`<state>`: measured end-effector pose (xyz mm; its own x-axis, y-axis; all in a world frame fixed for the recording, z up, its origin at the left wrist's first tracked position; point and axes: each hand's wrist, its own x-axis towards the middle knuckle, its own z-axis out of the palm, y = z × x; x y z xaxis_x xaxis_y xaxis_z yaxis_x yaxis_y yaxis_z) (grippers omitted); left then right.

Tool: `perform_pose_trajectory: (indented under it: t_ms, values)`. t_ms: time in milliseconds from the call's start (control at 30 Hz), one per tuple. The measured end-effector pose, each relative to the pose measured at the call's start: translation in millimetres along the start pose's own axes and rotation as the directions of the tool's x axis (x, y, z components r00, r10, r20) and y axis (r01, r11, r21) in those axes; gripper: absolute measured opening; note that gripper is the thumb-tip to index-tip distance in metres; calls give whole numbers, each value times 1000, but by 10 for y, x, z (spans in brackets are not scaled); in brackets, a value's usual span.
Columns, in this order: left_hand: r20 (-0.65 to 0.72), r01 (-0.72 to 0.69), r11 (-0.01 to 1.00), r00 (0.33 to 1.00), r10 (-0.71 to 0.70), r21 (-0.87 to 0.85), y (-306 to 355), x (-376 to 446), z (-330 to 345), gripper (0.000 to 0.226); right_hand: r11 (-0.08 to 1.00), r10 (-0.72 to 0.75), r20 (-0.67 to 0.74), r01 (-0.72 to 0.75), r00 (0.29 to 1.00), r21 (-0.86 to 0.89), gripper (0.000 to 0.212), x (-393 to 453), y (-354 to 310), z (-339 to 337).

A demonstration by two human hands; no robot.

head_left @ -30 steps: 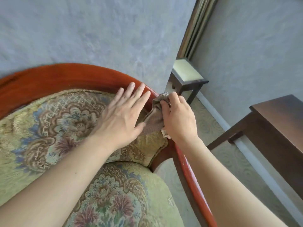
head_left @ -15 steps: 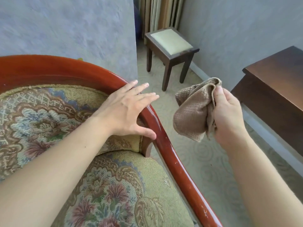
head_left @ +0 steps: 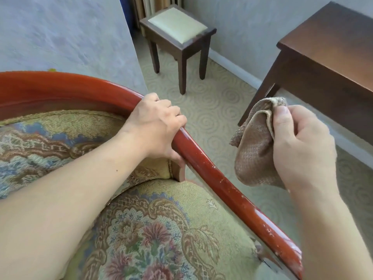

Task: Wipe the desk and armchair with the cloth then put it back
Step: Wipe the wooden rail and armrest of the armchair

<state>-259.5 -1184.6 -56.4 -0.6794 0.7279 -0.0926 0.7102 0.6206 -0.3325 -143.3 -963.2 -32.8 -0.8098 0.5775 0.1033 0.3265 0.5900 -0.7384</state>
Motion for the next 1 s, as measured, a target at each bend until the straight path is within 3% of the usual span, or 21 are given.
perform_pose_trajectory:
  t_ms: [100,167,233,300,400,500,633,767,933,1000]
  values:
    - [48,-31,999,998,29,39,55,79,-15,91,999,-17,-72,15,997,-35,31,-260,-59,108]
    - [34,-42,997,999,40,66,53,107,1,89,999,8,33,-7,999,-38,31,-441,-101,350]
    - [-3,-49,995,999,49,89,45,94,26,84,995,56,226,-35,973,-97,32,-642,-125,672]
    - [-55,-61,994,996,66,92,38,80,64,72,971,3,294,68,956,-231,42,-821,-116,953]
    - [-93,-82,993,992,90,84,37,88,89,52,952,-13,198,73,980,-299,53,-842,-160,1154]
    - [-109,-108,990,987,118,92,11,88,141,23,968,-39,164,78,986,-239,53,-765,-315,1336]
    - [-105,-97,994,989,103,58,-1,79,134,9,960,-35,71,54,997,-275,57,-843,-410,1497]
    - [-91,-72,989,992,84,128,31,99,131,25,931,-60,-4,55,998,-360,59,-948,-274,1475]
    - [-138,-58,994,988,70,91,51,100,102,69,897,-59,0,53,998,-439,58,-1070,-110,1377]
    - [-144,-57,996,987,68,74,66,97,95,76,878,-60,19,62,998,-474,58,-1122,-26,1320]
